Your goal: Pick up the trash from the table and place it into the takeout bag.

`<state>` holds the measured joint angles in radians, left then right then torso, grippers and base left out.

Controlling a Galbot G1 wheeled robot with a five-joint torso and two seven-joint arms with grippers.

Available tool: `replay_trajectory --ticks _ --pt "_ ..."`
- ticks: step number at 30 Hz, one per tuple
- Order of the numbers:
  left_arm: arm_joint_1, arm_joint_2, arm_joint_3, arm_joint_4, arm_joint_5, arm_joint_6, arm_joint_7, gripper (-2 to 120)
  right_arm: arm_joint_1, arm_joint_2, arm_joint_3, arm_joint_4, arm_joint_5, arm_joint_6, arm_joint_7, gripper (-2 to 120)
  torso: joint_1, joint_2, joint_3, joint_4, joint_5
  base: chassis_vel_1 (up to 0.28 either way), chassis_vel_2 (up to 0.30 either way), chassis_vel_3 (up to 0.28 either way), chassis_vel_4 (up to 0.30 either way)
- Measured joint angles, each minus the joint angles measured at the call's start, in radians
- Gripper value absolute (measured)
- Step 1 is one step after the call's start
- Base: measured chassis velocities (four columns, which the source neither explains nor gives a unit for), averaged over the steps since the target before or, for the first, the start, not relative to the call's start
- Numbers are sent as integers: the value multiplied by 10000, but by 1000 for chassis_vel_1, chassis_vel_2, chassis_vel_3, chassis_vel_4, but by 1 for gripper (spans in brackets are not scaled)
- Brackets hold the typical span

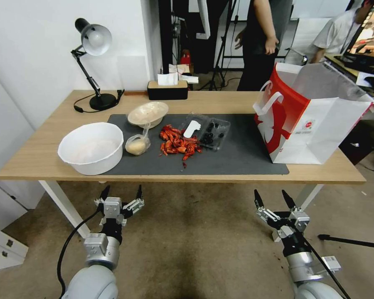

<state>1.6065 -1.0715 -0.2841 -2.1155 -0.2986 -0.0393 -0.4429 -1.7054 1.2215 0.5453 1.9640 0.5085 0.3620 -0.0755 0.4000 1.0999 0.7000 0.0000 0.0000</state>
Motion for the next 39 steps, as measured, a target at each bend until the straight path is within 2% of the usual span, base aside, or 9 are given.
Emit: replay_trajectory --ticks 28,30,34,36,37,39 --pt "-48 201 32 75 -76 -34 92 100 -42 25 -2 55 -51 0 -17 100 0 0 0 0 -2 0 0 0 0" --pt "-116 300 -18 -437 -165 150 36 100 -30 32 12 57 -51 2 -19 100 0 0 0 1 0 0 0 0 0" --pt "-337 550 -62 -935 -399 445 6 100 -17 35 17 95 -51 -4 -18 100 0 0 0 1 -1 0 0 0 0" --pt "-864 1045 -149 -1428 -785 888 9 100 3 36 13 131 -51 -38 -16 100 -1 0 0 0 0 0 0 0 0" --pt "-864 1045 -149 -1428 -785 888 9 100 3 36 13 131 -51 -38 -16 100 -1 0 0 0 0 0 0 0 0" --pt "-1537 1568 -185 -1592 -1204 1228 33 100 14 40 -19 160 -60 -69 -12 100 0 0 0 -1 0 0 0 0 0"
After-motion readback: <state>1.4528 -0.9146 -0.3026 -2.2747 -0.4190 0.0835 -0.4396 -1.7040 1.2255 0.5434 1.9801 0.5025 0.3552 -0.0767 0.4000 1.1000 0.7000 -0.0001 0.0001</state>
